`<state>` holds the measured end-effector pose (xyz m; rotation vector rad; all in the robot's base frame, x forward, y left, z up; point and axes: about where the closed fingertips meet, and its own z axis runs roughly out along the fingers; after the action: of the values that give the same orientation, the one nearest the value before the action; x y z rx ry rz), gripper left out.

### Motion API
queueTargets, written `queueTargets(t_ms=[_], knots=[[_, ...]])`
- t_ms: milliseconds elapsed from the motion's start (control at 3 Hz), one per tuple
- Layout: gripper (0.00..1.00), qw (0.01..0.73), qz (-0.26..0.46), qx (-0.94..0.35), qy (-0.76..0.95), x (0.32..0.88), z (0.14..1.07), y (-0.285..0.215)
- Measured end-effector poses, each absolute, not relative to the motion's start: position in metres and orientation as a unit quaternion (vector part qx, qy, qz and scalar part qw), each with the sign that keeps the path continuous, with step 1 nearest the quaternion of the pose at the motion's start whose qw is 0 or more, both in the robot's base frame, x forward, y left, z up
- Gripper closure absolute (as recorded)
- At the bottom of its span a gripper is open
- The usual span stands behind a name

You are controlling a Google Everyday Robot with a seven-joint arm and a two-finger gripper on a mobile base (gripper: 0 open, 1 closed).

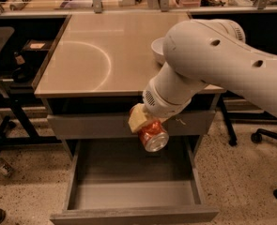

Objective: Place coke can into middle drawer

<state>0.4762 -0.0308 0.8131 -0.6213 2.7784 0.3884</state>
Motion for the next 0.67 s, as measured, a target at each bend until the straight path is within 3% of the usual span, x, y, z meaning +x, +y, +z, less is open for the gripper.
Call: queueTargets(t_ms=[667], knots=[[1.00, 0.120, 0.131, -0.181, 0.967, 0.464, 0.777, -0.029]])
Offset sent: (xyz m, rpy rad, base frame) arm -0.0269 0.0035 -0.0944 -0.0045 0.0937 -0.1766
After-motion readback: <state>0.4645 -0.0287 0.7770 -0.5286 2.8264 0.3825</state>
